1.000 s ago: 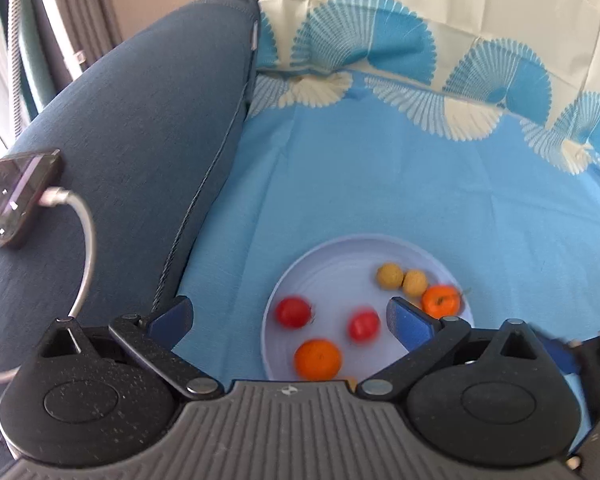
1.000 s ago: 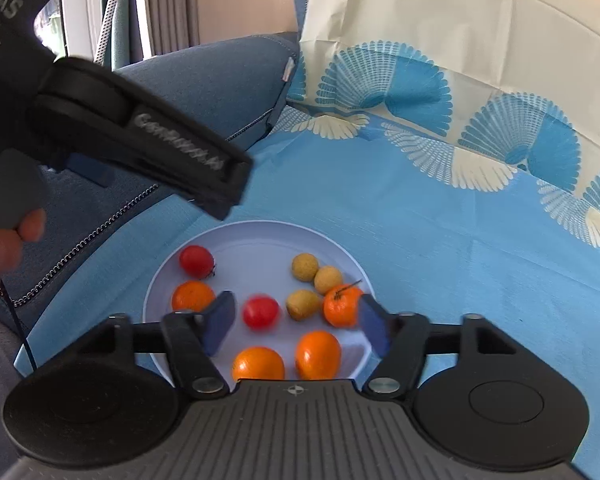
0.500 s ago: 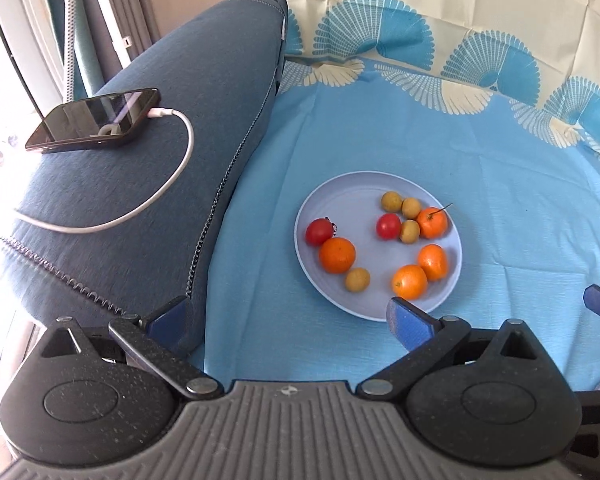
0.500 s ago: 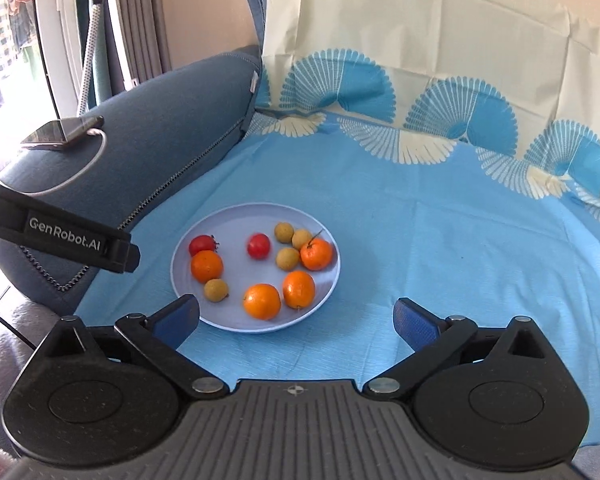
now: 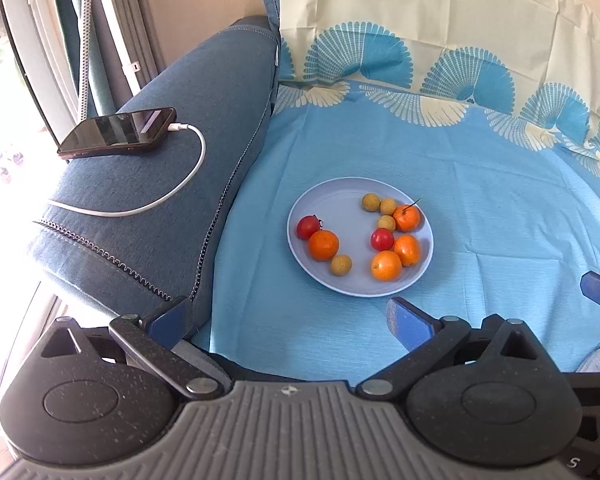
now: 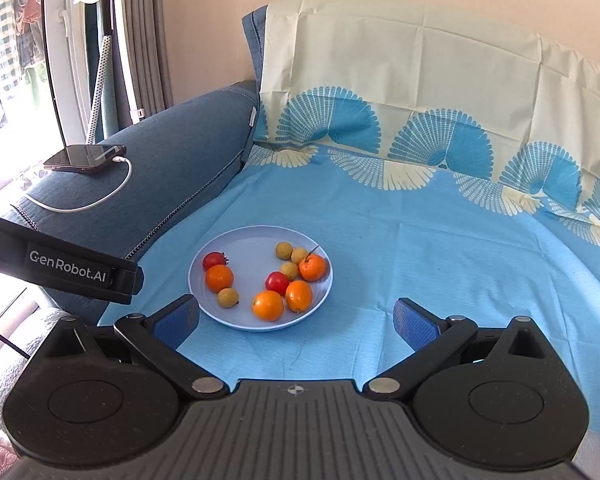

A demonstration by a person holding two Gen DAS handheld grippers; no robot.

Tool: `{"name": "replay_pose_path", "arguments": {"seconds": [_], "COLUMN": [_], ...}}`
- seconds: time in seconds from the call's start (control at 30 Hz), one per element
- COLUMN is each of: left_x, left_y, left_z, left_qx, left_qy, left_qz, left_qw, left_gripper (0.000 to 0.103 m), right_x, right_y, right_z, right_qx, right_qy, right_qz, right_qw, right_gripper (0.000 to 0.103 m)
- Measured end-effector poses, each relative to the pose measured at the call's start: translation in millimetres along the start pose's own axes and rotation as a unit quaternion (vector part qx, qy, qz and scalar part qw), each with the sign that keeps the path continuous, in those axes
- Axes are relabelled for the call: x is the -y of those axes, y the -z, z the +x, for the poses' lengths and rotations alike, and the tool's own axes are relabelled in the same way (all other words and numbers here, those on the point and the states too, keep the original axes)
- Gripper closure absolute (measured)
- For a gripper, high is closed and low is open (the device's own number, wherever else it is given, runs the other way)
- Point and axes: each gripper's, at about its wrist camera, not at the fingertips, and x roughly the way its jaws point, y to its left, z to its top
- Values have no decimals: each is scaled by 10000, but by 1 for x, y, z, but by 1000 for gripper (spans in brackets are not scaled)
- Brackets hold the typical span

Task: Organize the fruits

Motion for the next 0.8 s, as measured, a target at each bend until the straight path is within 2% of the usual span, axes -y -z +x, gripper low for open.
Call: {"name": "replay_pose_path", "arguments": {"seconds": [0.4,0.8], "left_x": [9,12], "left_y": [10,11], "left_z": [-21,-24], "left_qx": [171,192], "left_qy": [66,101], "left_qz": [90,175], "left_qw": [9998,9996], "left_gripper": [0,0], "right_x": [2,4], "right_y": [6,6], "right_z": [-27,-34], "right_qx": [215,291], "right_qy": [28,59], "right_qz": [-29,-8], "right_qw": [9998,9996], "right_gripper": [1,1]}}
